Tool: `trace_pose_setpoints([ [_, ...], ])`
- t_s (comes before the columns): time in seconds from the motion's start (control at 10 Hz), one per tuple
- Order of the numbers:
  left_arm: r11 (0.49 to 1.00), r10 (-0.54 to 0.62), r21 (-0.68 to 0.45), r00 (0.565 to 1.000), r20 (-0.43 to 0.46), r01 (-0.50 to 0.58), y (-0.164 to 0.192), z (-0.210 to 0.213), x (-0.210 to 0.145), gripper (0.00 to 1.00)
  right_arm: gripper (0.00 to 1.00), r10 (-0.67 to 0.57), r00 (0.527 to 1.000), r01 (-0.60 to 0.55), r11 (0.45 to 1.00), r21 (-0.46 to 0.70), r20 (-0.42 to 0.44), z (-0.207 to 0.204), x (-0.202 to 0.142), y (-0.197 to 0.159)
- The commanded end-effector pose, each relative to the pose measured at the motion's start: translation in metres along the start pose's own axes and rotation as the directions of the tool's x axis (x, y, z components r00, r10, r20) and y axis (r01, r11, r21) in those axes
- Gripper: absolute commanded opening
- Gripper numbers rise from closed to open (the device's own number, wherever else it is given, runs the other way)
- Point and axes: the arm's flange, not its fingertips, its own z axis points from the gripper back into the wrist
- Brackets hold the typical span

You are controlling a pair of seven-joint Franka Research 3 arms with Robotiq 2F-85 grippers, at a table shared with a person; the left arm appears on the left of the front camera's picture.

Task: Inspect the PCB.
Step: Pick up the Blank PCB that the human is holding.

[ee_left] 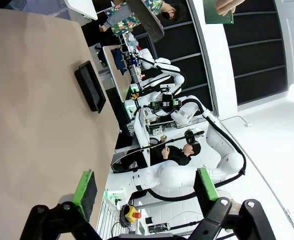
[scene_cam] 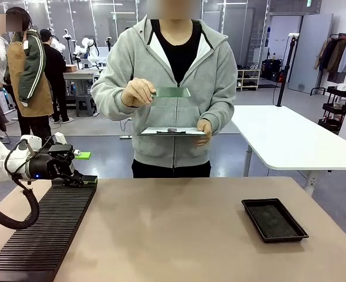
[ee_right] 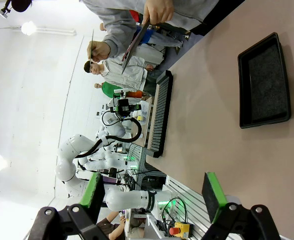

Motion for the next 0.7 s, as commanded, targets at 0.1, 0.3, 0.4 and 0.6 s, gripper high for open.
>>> trace_pose_setpoints([
  [0.1, 1.000, 0.000, 0.006, 1.000, 0.006, 0.000, 0.0007, -0.0008, 0.0008, 1.00, 1.00, 0.001, 1.000, -0.001, 1.000, 0.004, 0.000, 0.0004, -0.0007, 0.0005],
  [0.3, 1.000, 0.000, 0.006, 1.000, 0.006, 0.000, 0.0007, -0.0008, 0.0008, 1.00, 1.00, 0.001, 1.000, -0.001, 1.000, 0.004, 0.000, 0.0004, -0.0007, 0.0005],
  [0.4, 1.000, 0.000, 0.006, 1.000, 0.006, 0.000, 0.0007, -0.0008, 0.0008, 1.00, 1.00, 0.001, 1.000, -0.001, 1.000, 0.004, 0.000, 0.0004, -0.0007, 0.0005],
  [0.6, 1.000, 0.000, 0.006, 1.000, 0.006, 0.000, 0.0007, -0.0008, 0.0008, 1.00, 1.00, 0.001, 1.000, -0.001, 1.000, 0.004, 0.000, 0.0004, -0.0007, 0.0005],
])
